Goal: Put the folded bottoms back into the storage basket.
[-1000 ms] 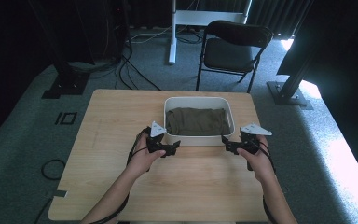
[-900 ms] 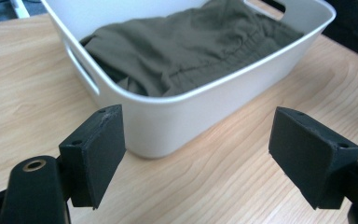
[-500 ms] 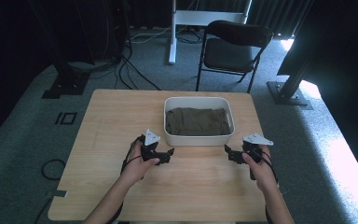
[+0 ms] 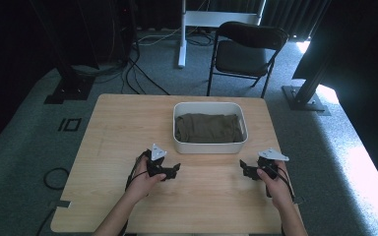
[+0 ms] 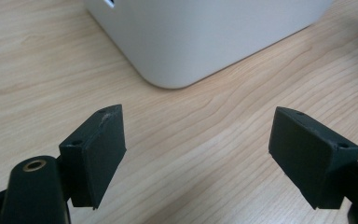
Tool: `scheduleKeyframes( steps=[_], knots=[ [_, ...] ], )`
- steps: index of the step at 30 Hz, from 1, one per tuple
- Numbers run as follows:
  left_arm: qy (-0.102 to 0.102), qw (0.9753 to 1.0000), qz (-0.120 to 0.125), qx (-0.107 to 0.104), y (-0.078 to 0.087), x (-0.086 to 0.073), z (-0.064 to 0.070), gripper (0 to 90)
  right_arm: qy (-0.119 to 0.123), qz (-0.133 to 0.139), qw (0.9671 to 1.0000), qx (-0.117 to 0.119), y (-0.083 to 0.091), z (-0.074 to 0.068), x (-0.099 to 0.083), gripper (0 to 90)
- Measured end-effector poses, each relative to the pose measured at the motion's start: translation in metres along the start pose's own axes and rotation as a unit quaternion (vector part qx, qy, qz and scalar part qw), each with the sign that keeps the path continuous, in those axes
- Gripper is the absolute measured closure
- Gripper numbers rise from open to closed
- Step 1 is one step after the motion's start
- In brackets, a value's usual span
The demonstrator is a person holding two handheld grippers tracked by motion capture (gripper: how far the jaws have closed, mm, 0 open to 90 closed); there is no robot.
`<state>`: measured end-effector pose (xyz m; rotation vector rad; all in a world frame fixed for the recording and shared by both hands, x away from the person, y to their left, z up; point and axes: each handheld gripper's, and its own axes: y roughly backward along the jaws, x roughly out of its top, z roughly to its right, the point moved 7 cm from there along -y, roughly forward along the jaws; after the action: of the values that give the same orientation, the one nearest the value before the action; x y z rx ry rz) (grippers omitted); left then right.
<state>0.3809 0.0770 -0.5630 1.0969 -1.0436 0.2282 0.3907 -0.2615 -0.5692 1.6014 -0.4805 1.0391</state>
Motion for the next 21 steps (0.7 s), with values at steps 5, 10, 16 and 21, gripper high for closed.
scheduleKeyframes(
  steps=[5, 10, 16, 21],
  knots=[
    [0.007, 1.0, -0.005, 0.004, 0.0, -0.007, -0.002, 19.8, -0.002, -0.01, 0.9999, -0.006, 0.001, 0.004, -0.01, 11.0],
    [0.009, 0.9997, -0.012, 0.019, 0.001, -0.014, -0.006, 19.8, -0.008, -0.02, 0.9997, -0.013, 0.003, 0.01, -0.024, 11.0],
    [0.011, 0.9994, -0.018, 0.028, 0.003, -0.022, -0.01, 19.8, -0.011, -0.028, 0.9992, -0.025, 0.005, 0.016, -0.034, 11.0],
    [0.016, 0.9989, -0.027, 0.037, 0.003, -0.029, -0.014, 19.9, -0.014, -0.041, 0.9982, -0.042, 0.008, 0.022, -0.044, 10.9]
  ],
)
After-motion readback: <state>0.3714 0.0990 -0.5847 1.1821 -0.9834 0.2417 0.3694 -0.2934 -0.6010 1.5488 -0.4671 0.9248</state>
